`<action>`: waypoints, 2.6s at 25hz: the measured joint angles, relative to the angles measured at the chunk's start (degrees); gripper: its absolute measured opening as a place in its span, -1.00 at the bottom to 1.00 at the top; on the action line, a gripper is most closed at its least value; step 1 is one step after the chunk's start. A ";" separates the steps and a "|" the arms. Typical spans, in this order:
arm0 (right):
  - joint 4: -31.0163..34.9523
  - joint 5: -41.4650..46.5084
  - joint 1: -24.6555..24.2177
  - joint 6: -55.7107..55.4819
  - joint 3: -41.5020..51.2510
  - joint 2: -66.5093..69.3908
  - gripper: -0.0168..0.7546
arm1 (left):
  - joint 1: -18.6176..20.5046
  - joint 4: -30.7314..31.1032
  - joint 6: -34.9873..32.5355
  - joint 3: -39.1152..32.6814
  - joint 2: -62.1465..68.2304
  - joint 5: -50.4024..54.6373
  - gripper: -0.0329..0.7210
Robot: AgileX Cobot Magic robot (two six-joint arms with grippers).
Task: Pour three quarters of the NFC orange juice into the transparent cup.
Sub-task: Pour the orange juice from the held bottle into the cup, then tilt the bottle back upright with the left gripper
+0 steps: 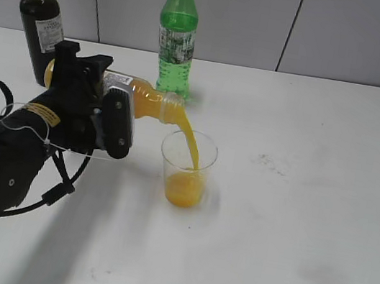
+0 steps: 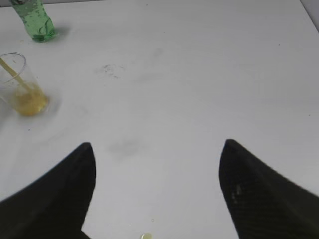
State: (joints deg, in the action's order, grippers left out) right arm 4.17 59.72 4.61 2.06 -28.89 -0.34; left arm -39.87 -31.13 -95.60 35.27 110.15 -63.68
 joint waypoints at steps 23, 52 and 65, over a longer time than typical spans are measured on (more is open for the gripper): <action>0.00 0.00 0.00 0.00 0.00 0.00 0.58 | 0.00 -2.09 -6.48 0.00 0.00 -1.26 0.33; 0.00 0.00 0.00 0.00 0.00 0.00 0.58 | 0.00 -1.46 -6.60 0.00 0.00 -1.66 0.33; 0.00 0.00 0.00 0.00 0.00 0.00 0.58 | 0.00 -1.19 -6.60 0.00 0.00 -1.66 0.33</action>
State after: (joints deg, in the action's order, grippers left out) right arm 4.17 59.72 4.61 2.06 -28.89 -0.34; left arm -39.87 -32.32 -102.20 35.27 110.15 -65.34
